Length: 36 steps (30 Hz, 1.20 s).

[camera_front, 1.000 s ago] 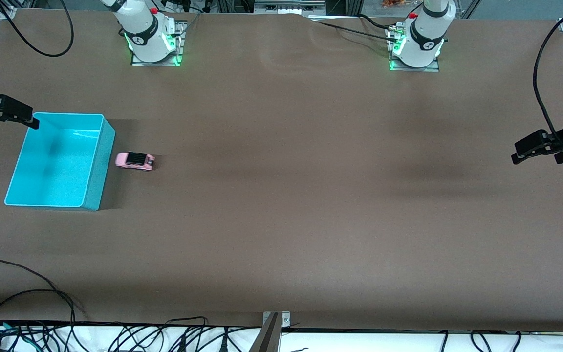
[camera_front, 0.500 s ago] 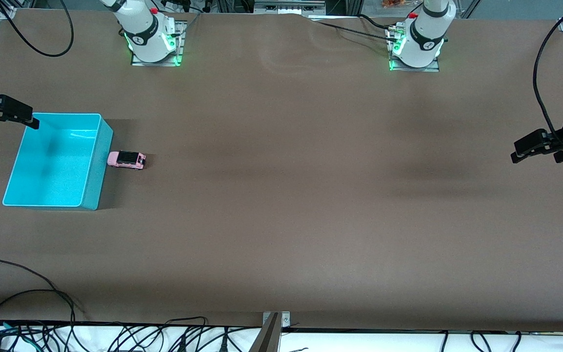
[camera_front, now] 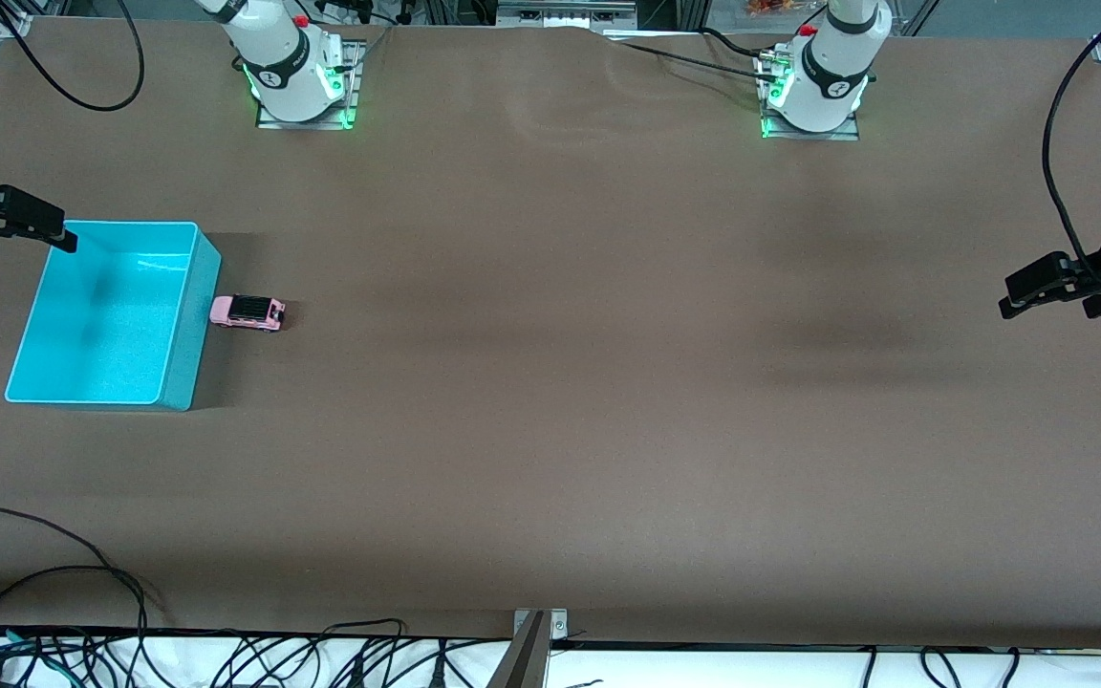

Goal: Wind and store pink jeep toy

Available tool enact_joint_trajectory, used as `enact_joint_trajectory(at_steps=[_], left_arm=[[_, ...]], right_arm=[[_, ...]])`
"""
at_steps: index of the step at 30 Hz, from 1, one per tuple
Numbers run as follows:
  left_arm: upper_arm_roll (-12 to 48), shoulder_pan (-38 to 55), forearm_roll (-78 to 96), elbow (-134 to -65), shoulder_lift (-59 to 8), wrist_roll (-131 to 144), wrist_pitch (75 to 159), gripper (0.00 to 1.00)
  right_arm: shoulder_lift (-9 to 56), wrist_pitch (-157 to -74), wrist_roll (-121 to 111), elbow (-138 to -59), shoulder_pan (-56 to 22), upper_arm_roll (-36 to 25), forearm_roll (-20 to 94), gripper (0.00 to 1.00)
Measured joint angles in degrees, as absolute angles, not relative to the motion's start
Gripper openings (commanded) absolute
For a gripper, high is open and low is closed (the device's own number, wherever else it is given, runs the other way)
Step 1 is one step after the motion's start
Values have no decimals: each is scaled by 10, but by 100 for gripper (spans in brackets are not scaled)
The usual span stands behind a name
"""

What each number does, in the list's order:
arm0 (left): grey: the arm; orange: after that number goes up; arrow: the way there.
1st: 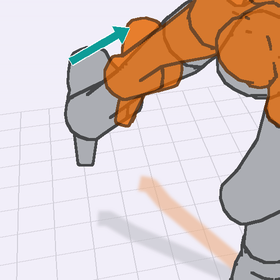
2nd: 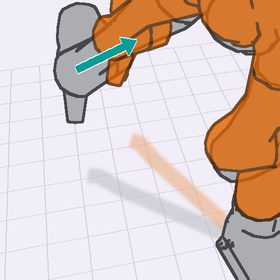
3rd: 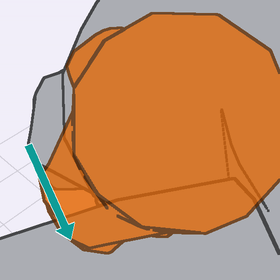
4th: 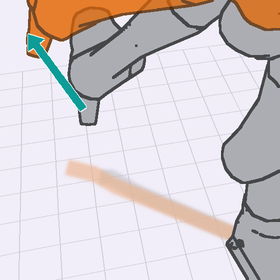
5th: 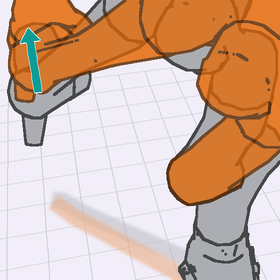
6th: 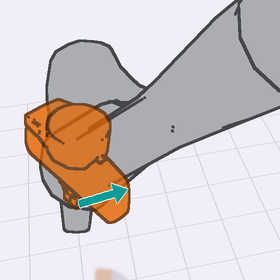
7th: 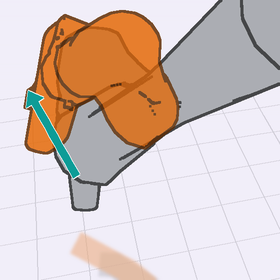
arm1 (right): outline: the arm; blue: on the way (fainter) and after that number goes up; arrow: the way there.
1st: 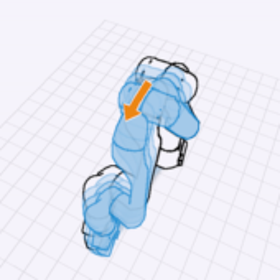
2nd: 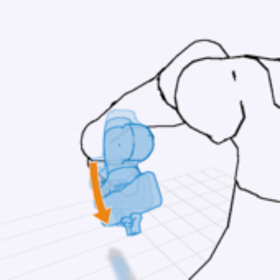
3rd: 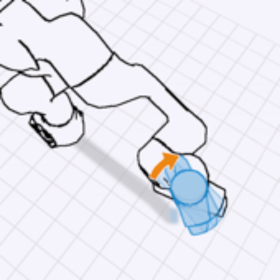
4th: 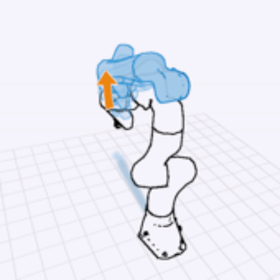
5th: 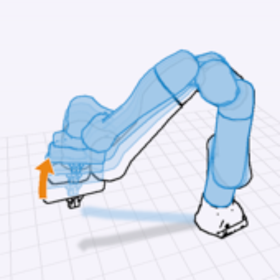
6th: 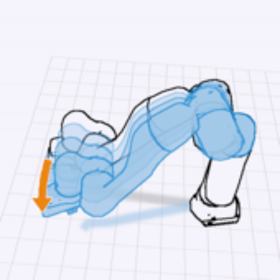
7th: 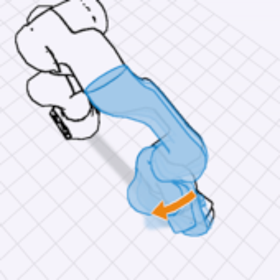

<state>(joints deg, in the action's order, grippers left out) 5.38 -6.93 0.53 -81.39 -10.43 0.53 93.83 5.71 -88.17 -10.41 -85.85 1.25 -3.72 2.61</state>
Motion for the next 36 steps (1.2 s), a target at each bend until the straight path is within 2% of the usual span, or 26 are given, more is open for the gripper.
enact_joint_trajectory(at_steps=[36], left_arm=[[54, -70, 5, -814, -104, 5, 938, 100]], right_arm=[[58, -882, -92, -859, 5, -37, 26, 100]])
